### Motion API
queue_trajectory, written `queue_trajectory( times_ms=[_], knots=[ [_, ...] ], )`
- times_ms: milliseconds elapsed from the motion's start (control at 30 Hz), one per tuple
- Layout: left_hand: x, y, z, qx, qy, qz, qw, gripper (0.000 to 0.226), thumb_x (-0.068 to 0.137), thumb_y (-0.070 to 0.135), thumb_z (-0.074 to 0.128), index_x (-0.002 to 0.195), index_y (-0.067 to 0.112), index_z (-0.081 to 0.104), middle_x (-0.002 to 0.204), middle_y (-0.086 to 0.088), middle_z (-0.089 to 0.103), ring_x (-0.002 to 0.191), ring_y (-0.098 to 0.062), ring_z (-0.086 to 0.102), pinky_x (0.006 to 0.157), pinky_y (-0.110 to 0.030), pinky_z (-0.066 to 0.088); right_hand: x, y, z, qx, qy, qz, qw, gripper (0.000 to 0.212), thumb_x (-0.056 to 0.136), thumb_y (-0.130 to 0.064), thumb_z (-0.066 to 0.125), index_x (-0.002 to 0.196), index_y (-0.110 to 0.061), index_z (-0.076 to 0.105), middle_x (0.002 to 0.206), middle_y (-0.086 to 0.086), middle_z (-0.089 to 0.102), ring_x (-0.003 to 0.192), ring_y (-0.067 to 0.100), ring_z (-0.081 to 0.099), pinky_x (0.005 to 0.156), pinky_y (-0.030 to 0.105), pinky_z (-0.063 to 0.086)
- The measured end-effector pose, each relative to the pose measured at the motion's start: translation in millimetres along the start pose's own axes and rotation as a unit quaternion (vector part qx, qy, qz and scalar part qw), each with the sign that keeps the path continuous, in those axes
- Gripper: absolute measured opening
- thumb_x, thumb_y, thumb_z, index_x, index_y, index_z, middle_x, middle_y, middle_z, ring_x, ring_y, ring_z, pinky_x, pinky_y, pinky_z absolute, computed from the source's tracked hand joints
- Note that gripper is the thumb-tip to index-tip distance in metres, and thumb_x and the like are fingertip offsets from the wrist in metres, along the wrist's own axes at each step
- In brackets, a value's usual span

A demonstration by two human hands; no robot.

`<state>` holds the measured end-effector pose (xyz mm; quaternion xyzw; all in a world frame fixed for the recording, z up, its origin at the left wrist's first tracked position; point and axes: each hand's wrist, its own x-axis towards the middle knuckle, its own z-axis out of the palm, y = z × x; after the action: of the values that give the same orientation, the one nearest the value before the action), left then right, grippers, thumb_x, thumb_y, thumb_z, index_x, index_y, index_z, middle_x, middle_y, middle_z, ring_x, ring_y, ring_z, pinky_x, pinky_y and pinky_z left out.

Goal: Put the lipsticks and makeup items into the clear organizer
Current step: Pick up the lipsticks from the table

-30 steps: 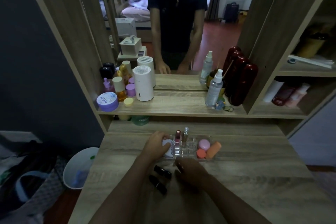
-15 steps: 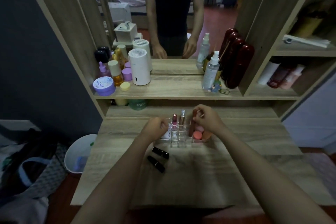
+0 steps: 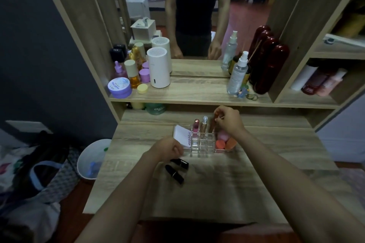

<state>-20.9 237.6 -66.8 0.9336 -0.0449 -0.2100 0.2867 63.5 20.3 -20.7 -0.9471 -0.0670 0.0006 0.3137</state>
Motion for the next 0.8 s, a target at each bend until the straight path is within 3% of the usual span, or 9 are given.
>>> queue_trajectory(
  times_ms=[67,200,467,633,700,800],
  knots=[
    [-1,-4,2,-0.010,-0.008,-0.016,1.000,0.027,0.077,-0.005,0.056,0.095,0.004,0.074,0.081,-0.002,0.072,0.072,-0.016,0.061,0.061,-0.014,0.045,0,1,5,-0.009,-0.011,0.002,1.000,0.020,0.079,0.002,0.066,0.097,-0.007,0.070,0.095,0.014,0.074,0.091,0.026,0.067,0.081,0.027,0.049],
    [-3,-10,5,0.034,0.021,-0.004,0.999,0.026,0.074,0.007,0.069,0.097,0.018,0.074,0.099,-0.001,0.074,0.090,-0.016,0.066,0.071,-0.021,0.046,-1,6,13,-0.032,-0.023,0.003,0.999,0.020,0.080,-0.001,0.065,0.097,-0.007,0.072,0.096,0.015,0.075,0.094,0.029,0.067,0.083,0.033,0.052],
    [-5,-20,9,0.054,0.021,-0.001,0.998,0.033,0.073,0.008,0.067,0.103,0.018,0.072,0.111,0.000,0.072,0.104,-0.017,0.064,0.092,-0.034,0.053,2,11,17,-0.047,-0.036,0.014,0.998,0.024,0.081,-0.002,0.065,0.103,-0.009,0.070,0.101,0.016,0.074,0.099,0.029,0.067,0.086,0.034,0.052],
    [-7,-25,15,0.061,0.032,-0.016,0.997,0.034,0.075,0.005,0.064,0.105,0.020,0.070,0.118,-0.001,0.067,0.112,-0.020,0.058,0.096,-0.036,0.049,-4,9,12,-0.058,-0.048,0.013,0.997,0.044,0.082,-0.003,0.065,0.125,-0.011,0.059,0.116,0.017,0.069,0.108,0.030,0.063,0.094,0.038,0.050],
    [-7,-27,16,0.066,0.030,-0.021,0.997,0.035,0.075,0.007,0.064,0.108,0.020,0.070,0.120,-0.002,0.066,0.113,-0.021,0.058,0.095,-0.033,0.049,-13,1,7,-0.065,-0.003,-0.017,0.998,0.044,0.084,-0.006,0.062,0.127,-0.011,0.055,0.121,0.013,0.063,0.111,0.029,0.059,0.092,0.040,0.050],
    [-7,-29,19,0.061,0.024,-0.041,0.997,0.035,0.076,0.011,0.067,0.110,0.021,0.069,0.119,-0.002,0.067,0.110,-0.021,0.060,0.095,-0.034,0.050,-39,-22,6,-0.099,0.069,-0.153,0.981,0.016,0.087,-0.012,0.058,0.101,-0.009,0.064,0.100,0.011,0.065,0.094,0.029,0.061,0.074,0.037,0.047]
  ],
)
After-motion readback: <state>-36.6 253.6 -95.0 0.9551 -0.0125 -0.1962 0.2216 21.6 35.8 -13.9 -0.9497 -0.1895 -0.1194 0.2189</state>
